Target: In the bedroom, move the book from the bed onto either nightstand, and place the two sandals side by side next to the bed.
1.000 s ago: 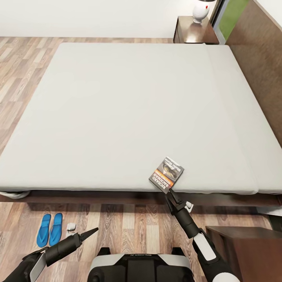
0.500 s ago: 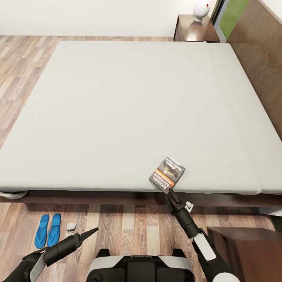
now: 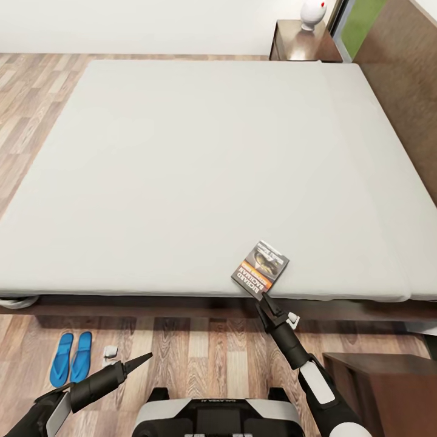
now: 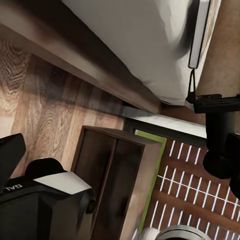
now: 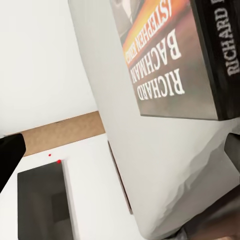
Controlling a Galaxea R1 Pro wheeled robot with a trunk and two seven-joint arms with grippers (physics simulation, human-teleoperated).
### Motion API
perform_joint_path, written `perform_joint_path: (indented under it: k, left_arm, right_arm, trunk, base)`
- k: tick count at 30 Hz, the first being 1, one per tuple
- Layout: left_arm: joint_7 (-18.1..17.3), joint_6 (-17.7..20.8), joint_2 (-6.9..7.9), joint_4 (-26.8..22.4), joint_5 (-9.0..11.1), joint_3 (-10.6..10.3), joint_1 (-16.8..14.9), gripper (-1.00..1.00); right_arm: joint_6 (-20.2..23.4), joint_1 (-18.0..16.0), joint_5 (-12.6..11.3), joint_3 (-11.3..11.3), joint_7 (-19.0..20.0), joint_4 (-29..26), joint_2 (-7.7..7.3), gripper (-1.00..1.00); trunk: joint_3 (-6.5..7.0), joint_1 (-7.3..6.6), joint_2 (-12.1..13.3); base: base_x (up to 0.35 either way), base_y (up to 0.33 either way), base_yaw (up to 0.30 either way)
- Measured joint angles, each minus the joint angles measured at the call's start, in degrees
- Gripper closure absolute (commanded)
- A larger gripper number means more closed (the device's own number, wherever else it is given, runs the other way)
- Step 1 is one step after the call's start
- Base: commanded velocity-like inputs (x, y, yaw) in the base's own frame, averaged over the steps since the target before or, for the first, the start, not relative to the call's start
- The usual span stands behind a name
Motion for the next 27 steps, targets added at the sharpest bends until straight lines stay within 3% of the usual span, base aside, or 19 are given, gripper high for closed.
perform_joint_path:
  k: [24,27]
  left_arm:
    - [0.0,0.0,0.0,0.0,0.0,0.0,0.0,-1.0]
    - [0.0,-0.01,0.0,0.0,0.02,0.0,0.0,-1.0]
  right_arm:
    - [0.0,0.0,0.0,0.0,0.0,-0.06,0.0,-1.0]
    - [0.0,0.0,0.01,0.0,0.0,-0.06,0.0,-1.0]
  trunk:
    - [-4.31,5.27,-9.63]
    - [-4.32,5.28,-9.64]
  base:
    - [0.0,0.0,0.0]
    - [0.0,0.0,0.0]
